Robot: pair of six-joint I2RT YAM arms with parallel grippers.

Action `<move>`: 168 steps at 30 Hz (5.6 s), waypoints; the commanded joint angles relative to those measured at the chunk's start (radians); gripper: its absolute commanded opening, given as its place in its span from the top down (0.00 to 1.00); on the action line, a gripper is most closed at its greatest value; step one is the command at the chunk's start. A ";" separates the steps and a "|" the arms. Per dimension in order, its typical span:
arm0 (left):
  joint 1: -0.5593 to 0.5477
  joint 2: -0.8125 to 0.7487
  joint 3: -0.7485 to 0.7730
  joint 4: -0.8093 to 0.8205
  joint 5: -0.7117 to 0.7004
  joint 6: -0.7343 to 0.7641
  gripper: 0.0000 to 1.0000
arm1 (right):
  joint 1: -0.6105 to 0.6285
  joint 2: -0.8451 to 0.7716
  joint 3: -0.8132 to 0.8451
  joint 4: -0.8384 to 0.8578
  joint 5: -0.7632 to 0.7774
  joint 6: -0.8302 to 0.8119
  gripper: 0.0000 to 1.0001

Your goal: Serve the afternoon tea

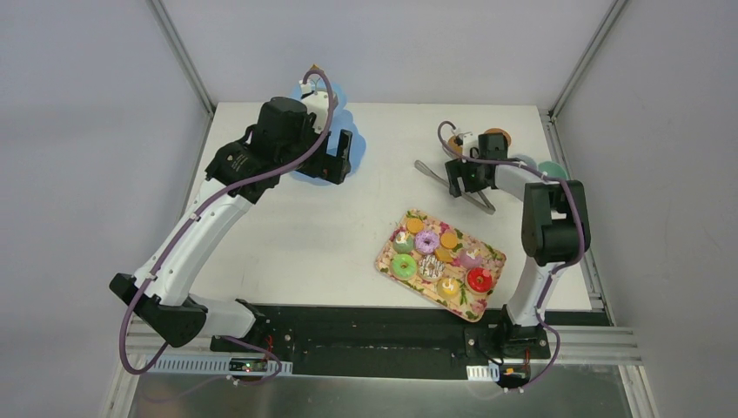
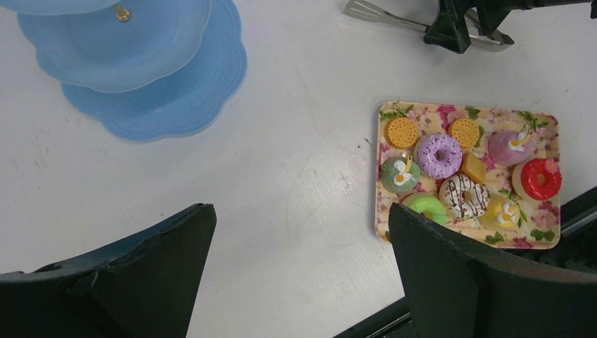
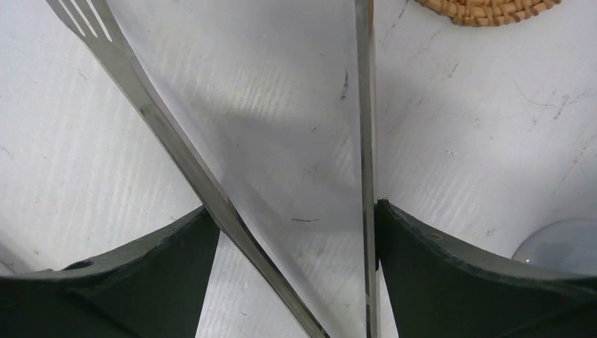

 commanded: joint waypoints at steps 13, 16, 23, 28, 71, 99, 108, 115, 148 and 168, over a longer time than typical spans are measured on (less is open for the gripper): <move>-0.009 0.008 0.052 0.021 0.037 -0.057 0.01 | 0.048 -0.115 0.061 -0.074 0.077 0.290 0.29; -0.009 0.002 0.047 0.027 0.041 -0.074 0.01 | 0.049 -0.148 0.091 -0.130 0.058 0.377 0.30; -0.009 -0.032 0.014 0.065 0.045 -0.126 0.01 | 0.053 -0.206 0.144 -0.259 0.009 0.547 0.32; -0.009 -0.067 -0.023 0.096 0.040 -0.174 0.01 | 0.067 -0.236 0.099 -0.248 0.039 0.574 0.30; -0.009 -0.142 -0.052 0.045 0.026 -0.237 0.00 | 0.194 -0.113 -0.021 0.060 0.235 0.347 0.43; -0.009 -0.085 -0.050 0.161 0.050 -0.212 0.00 | 0.086 -0.340 0.272 -0.679 -0.175 0.818 0.46; -0.009 -0.084 -0.093 0.196 0.011 -0.228 0.00 | 0.066 -0.547 0.188 -0.792 -0.246 0.815 0.49; -0.008 -0.057 -0.101 0.182 -0.088 -0.305 0.00 | 0.066 -0.640 0.096 -0.732 -0.359 0.887 0.51; 0.852 0.809 -0.043 0.772 0.545 -0.810 0.24 | 0.065 -0.770 0.175 -0.789 -0.298 0.904 0.53; 0.709 0.975 -0.066 0.958 0.649 -0.910 0.31 | 0.066 -0.755 0.145 -0.780 -0.276 0.930 0.53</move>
